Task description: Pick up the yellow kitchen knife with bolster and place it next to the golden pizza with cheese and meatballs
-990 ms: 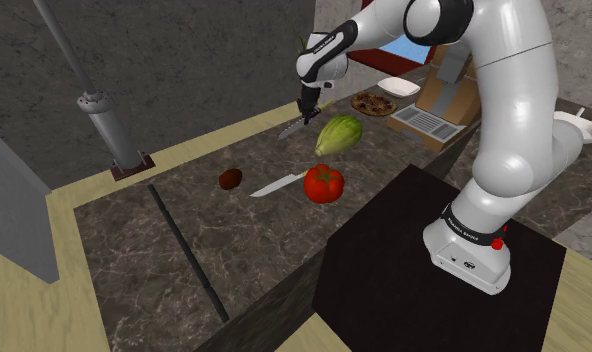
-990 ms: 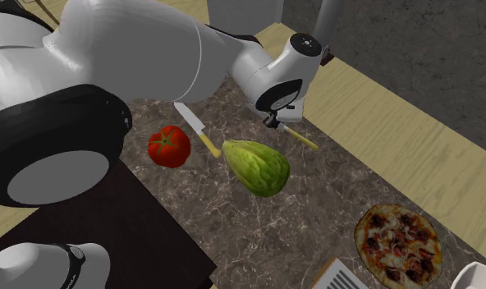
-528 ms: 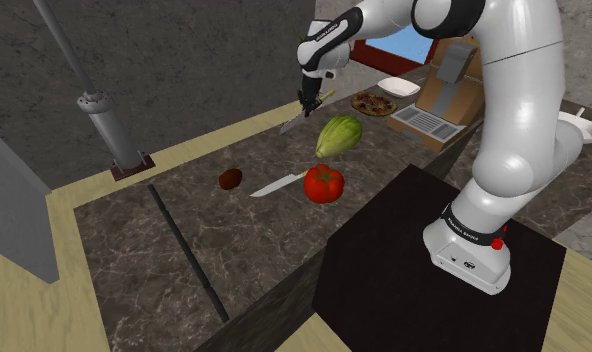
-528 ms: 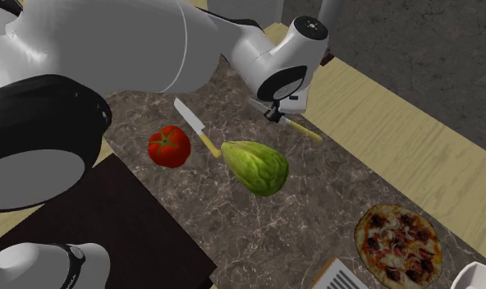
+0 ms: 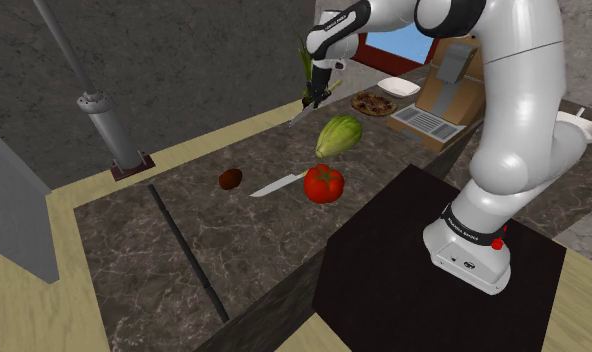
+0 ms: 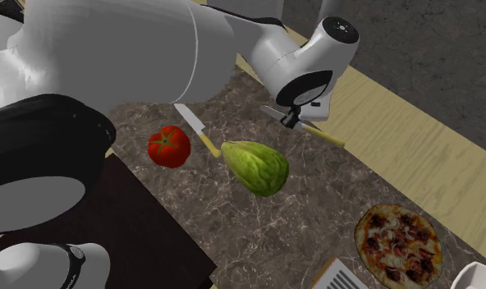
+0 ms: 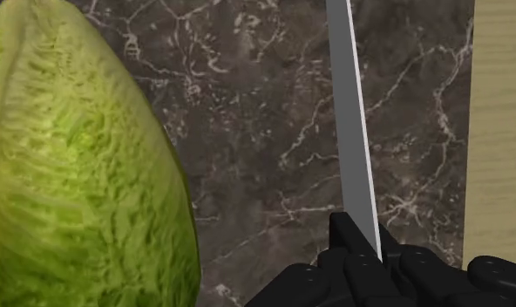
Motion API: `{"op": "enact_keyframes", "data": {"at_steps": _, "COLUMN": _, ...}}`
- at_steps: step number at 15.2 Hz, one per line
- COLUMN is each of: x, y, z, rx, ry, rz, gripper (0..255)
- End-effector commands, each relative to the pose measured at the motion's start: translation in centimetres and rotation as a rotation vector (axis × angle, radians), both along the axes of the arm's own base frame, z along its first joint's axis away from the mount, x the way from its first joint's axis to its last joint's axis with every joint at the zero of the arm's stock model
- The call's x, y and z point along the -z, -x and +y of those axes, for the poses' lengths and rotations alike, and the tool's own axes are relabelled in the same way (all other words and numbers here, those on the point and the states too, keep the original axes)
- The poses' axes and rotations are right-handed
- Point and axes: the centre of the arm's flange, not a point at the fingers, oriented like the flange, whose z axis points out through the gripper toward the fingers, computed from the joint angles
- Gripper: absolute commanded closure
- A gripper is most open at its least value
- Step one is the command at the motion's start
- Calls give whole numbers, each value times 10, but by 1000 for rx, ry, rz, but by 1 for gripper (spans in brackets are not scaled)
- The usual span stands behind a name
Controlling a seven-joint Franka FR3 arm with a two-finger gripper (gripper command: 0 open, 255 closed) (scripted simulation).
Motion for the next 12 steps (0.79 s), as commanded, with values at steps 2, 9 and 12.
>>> {"op": "enact_keyframes", "data": {"at_steps": 2, "x": 0, "y": -2, "z": -38, "rx": -1, "ry": 0, "rz": 0, "gripper": 255}}
{"op": "enact_keyframes", "data": {"at_steps": 9, "x": -1, "y": -5, "z": -130, "rx": -1, "ry": 0, "rz": 0, "gripper": 255}}
{"op": "enact_keyframes", "data": {"at_steps": 12, "x": -2, "y": -7, "z": -170, "rx": -1, "ry": 0, "rz": 0, "gripper": 255}}
